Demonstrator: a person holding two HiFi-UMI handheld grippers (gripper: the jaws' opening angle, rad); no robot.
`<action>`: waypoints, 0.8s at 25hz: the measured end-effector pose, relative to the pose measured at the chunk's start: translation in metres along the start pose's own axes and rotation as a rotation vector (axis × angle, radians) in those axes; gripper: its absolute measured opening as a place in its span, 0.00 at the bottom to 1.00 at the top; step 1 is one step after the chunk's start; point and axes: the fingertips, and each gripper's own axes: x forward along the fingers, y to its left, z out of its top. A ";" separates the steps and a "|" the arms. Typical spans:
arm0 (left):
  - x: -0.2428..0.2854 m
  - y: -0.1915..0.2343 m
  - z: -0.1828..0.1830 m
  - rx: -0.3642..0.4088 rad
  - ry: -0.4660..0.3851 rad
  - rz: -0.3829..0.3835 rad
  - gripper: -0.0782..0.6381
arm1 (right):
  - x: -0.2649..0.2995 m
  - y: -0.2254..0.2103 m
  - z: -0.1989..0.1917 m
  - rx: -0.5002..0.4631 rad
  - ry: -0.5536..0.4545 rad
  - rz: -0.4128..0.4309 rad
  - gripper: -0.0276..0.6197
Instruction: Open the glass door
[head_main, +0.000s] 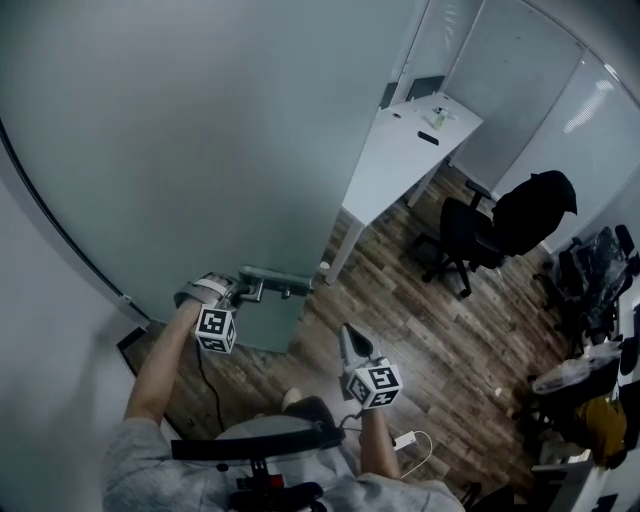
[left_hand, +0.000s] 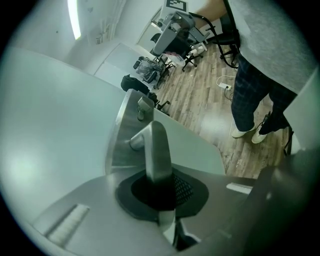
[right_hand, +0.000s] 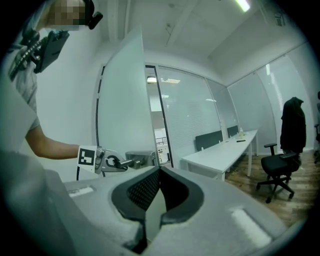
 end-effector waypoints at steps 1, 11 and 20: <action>-0.003 -0.005 0.001 -0.001 -0.002 -0.004 0.12 | -0.005 0.002 -0.002 0.002 0.001 -0.003 0.05; -0.032 -0.031 0.012 0.048 -0.043 -0.010 0.11 | -0.028 0.018 -0.017 0.023 0.021 -0.035 0.05; -0.061 -0.049 0.022 0.079 -0.081 0.019 0.12 | -0.039 0.037 -0.021 0.023 0.031 -0.039 0.05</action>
